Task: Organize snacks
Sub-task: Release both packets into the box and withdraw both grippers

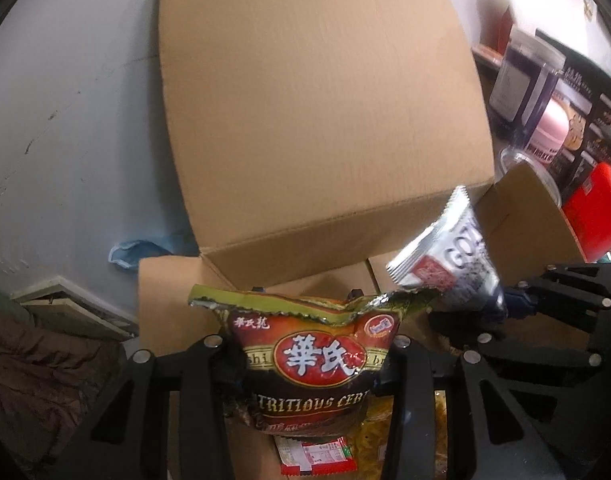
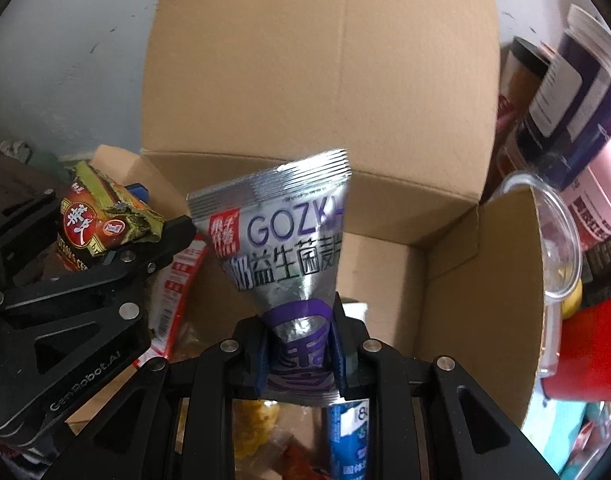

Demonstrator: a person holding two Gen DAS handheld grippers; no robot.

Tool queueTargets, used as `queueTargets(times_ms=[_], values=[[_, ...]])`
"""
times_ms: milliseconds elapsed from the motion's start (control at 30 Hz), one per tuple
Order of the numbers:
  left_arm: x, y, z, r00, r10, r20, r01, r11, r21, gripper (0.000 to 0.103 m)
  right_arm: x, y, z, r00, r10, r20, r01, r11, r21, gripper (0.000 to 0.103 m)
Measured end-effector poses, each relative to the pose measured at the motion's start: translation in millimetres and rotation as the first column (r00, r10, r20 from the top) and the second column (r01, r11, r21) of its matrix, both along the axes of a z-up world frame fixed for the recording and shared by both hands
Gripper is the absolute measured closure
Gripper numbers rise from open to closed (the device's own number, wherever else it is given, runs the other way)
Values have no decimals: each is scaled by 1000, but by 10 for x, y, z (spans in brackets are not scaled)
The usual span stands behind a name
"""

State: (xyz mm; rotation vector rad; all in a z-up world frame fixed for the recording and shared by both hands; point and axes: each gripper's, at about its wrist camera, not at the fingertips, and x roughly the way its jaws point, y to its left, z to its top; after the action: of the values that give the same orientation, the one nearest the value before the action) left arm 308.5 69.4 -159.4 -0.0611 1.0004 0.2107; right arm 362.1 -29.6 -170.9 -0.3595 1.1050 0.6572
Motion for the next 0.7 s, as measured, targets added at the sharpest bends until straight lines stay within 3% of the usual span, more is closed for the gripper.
queueTargets(times_ms=[200,300,467,700], values=[[29,-41,26,1000,16,-18,-16,1000,-17,61,-13,-29,14,1000,-26,-3,26,999,-21,63],[20,-48,57,999,32,-35,-32,999,-7,60,-36,-53,70,999,-37,6,37,999,-31,63],[-24,-86,158,996,72,-45,-71,997,39,34,-127,-130,199,998,-57,16,58,998,-22,60],[-235,-167,442,997,77,-17,-76,996,39,34,-303,-219,491,996,-77,50,78,997,-8,59]])
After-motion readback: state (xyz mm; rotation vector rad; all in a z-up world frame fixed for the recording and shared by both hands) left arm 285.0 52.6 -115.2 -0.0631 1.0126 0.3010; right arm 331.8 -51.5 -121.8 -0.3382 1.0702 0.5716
